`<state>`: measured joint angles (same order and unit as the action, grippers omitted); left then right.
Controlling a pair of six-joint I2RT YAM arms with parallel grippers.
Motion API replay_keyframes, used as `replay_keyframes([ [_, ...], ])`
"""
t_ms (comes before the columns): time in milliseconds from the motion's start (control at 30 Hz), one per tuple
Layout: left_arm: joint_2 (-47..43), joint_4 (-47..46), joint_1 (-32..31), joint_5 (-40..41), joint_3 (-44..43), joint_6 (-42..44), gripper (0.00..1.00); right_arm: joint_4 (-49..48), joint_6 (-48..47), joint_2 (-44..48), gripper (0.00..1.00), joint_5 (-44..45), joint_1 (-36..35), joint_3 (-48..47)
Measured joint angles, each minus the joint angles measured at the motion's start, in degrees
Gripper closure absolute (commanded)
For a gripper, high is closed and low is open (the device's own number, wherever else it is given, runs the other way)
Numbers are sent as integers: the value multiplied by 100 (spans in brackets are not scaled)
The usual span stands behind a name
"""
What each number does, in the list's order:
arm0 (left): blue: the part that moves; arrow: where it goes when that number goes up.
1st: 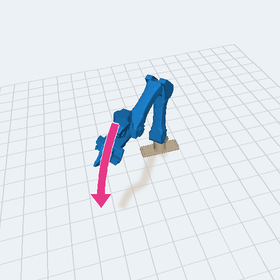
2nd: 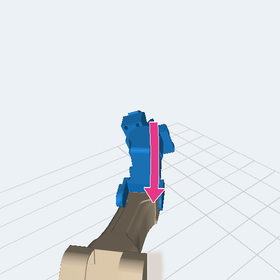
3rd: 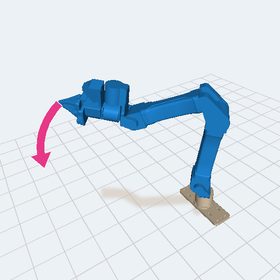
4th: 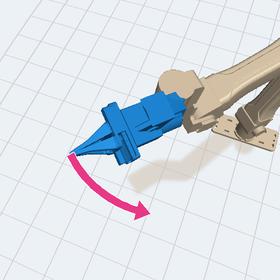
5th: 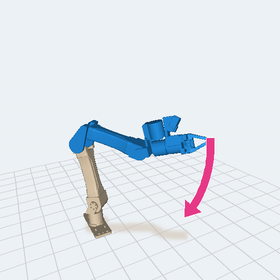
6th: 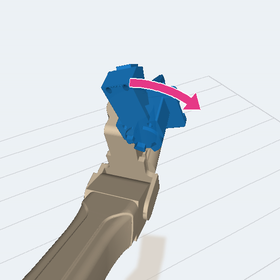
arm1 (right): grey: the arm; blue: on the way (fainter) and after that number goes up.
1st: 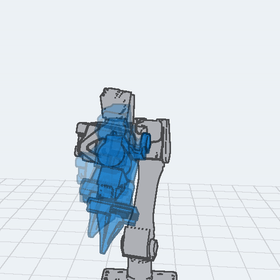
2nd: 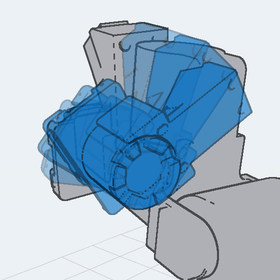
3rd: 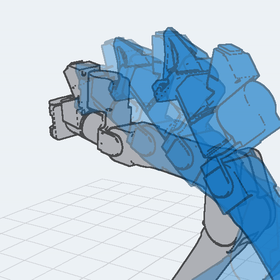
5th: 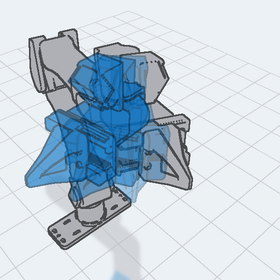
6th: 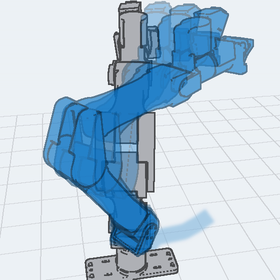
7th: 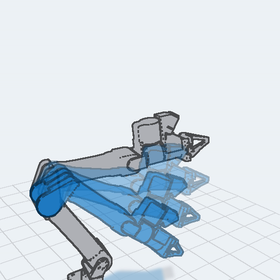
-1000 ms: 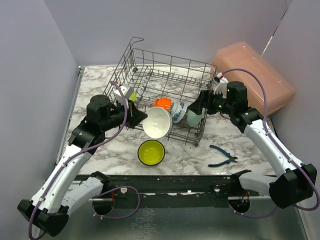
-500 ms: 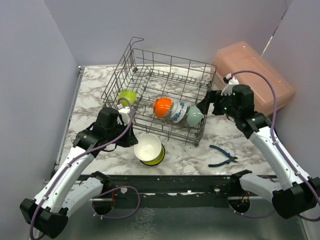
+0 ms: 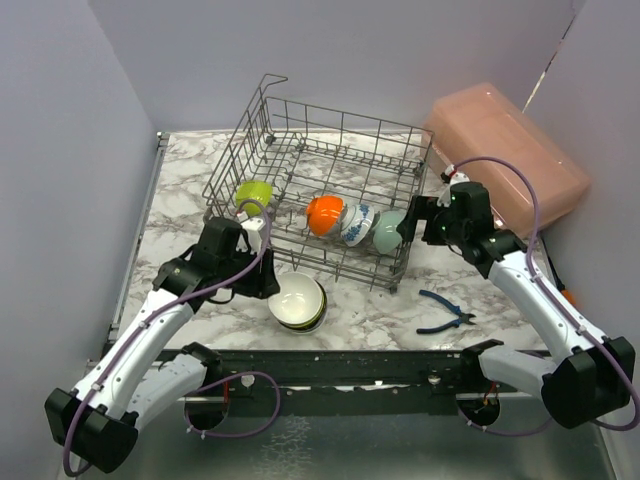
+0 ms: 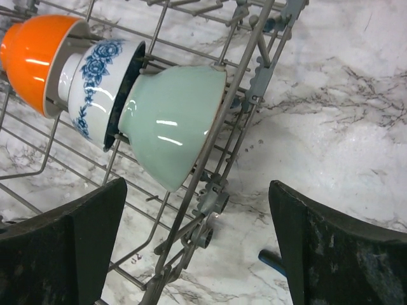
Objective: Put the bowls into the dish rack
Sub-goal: Place the bowl at the center of the board, then adjust the dish rack at the center of the board.
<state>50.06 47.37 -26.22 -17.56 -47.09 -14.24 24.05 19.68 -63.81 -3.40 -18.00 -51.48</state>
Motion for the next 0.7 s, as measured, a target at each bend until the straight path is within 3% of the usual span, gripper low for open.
replay_keyframes([
  [100,-44,11,0,0,-103,46,28,-9,68,-9,7,-109,0,101],
  [233,-179,35,0,7,-610,144,22,-68,133,7,12,-315,0,133],
  [367,-179,-98,0,9,-1392,264,20,-190,168,79,29,-485,0,221],
  [633,535,-1191,0,-155,-2243,173,20,-348,293,249,52,-782,0,549],
  [700,922,-1580,0,-271,-2339,61,20,-354,304,278,65,-857,0,610],
])
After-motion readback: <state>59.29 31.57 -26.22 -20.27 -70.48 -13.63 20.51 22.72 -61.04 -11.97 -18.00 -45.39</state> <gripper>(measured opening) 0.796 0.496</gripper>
